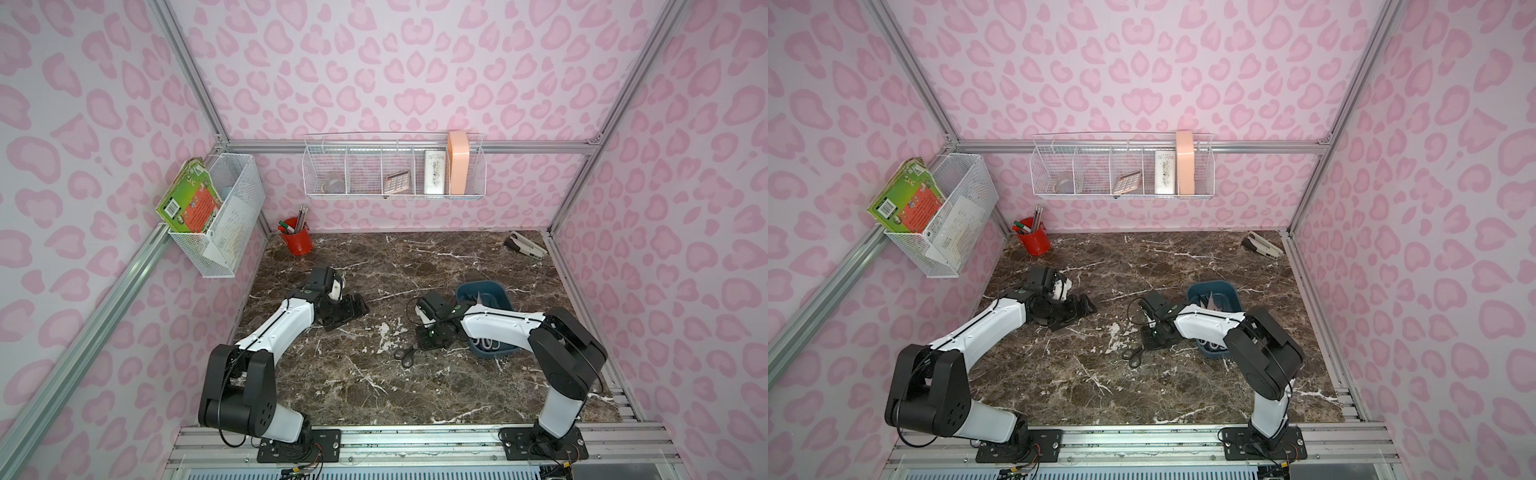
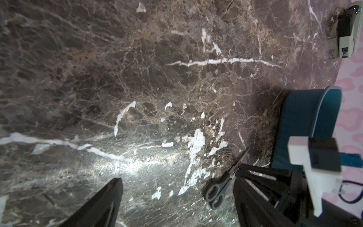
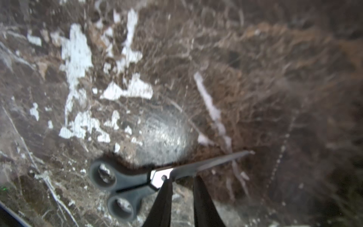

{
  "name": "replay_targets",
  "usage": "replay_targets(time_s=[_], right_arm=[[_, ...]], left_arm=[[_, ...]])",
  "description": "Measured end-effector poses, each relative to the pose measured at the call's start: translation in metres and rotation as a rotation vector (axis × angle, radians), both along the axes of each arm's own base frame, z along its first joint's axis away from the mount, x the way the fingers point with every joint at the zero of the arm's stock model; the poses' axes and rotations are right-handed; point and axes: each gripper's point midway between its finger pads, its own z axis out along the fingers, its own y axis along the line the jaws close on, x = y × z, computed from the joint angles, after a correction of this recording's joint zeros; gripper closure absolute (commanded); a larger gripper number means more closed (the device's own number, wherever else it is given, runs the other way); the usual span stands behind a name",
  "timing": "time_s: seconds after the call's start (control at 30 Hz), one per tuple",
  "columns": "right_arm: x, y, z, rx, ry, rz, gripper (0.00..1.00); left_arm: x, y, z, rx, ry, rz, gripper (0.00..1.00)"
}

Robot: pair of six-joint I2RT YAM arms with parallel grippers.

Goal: Put the scissors into the storage box
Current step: Pick up the scissors from the center of the board.

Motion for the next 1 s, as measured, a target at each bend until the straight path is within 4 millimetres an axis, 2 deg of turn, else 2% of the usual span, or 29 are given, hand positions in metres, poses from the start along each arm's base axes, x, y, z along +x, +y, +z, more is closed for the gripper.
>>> replay_targets(time_s=[0.2,0.37,0.47,0.53,0.63,0.8,1.0], right_arm=[[0.029,0.023,0.000,0.007,-0.043,0.030,0.78],[0.032,0.029,0.009,-0.015,-0.073,0.042,0.75],[0.019,0.036,0.025,-0.043,-0.110,0.076,0.63],[0.005,0.041,0.033,-0.071,-0.139,0.109,0.60],[-0.021,0.041,0.030,-0.123,-0.131,0.147,0.56],[-0.050,0.020,0.016,-0.208,-0.077,0.142,0.56],[-0.054,0.014,0.022,-0.207,-0.074,0.101,0.60]], left_arm=[[-0.005,0.000,-0.001,-0.007,0.002,-0.001,0.07],[-0.004,0.000,0.004,-0.010,-0.014,-0.003,0.07],[-0.001,0.000,0.009,-0.010,-0.030,-0.006,0.07],[0.002,-0.001,0.013,-0.008,-0.041,-0.014,0.07],[0.005,-0.001,0.015,-0.006,-0.045,-0.019,0.07],[0.006,-0.002,0.015,-0.004,-0.044,-0.022,0.07],[0.005,-0.001,0.013,0.001,-0.038,-0.021,0.07]])
